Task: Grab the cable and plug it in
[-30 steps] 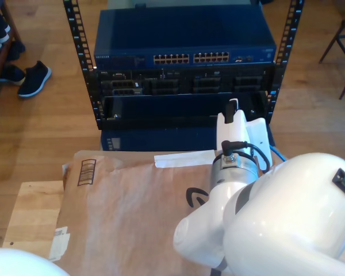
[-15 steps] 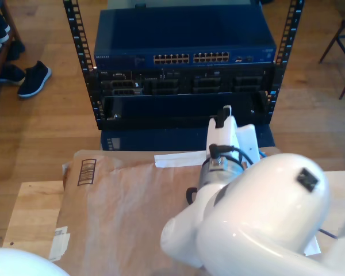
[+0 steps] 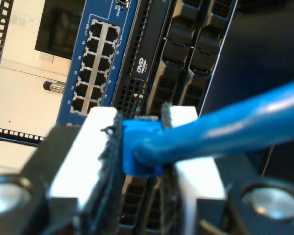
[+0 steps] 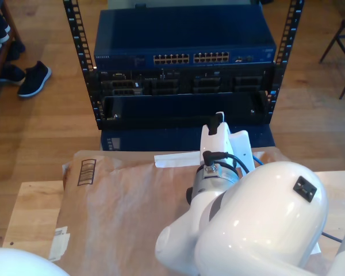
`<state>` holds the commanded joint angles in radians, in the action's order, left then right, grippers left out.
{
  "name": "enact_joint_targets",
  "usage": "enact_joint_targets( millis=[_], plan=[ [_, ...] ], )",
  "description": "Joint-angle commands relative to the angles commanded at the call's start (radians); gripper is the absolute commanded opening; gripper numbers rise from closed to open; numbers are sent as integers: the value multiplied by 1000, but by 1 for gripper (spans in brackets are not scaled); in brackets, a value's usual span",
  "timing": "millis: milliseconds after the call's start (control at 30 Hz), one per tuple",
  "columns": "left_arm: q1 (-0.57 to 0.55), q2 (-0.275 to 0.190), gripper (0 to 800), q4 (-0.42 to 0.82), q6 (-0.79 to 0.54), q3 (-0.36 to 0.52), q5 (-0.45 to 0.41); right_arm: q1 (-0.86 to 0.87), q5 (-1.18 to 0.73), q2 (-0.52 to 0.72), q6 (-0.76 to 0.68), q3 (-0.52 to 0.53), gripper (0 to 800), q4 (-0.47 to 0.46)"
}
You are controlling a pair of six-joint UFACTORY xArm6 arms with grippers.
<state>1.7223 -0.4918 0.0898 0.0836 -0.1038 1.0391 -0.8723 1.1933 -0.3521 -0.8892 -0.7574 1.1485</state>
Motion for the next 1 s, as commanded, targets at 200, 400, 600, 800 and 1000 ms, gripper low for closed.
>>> enact_joint_targets(
  millis=[200,400,600,800,1000],
  plan=[
    [0,0,800,0,0,0,0,-52,-25,-14,2,8,0,8],
    [0,0,800,0,0,0,0,-49,-26,-48,60,-29,0,14],
    [0,0,800,0,-2,0,0,-2,-26,-51,61,-100,1,17],
    [0,0,800,0,0,0,0,3,32,-57,52,-114,0,15],
    [0,0,800,0,0,0,0,23,121,-71,-49,-112,0,12]
  ],
)
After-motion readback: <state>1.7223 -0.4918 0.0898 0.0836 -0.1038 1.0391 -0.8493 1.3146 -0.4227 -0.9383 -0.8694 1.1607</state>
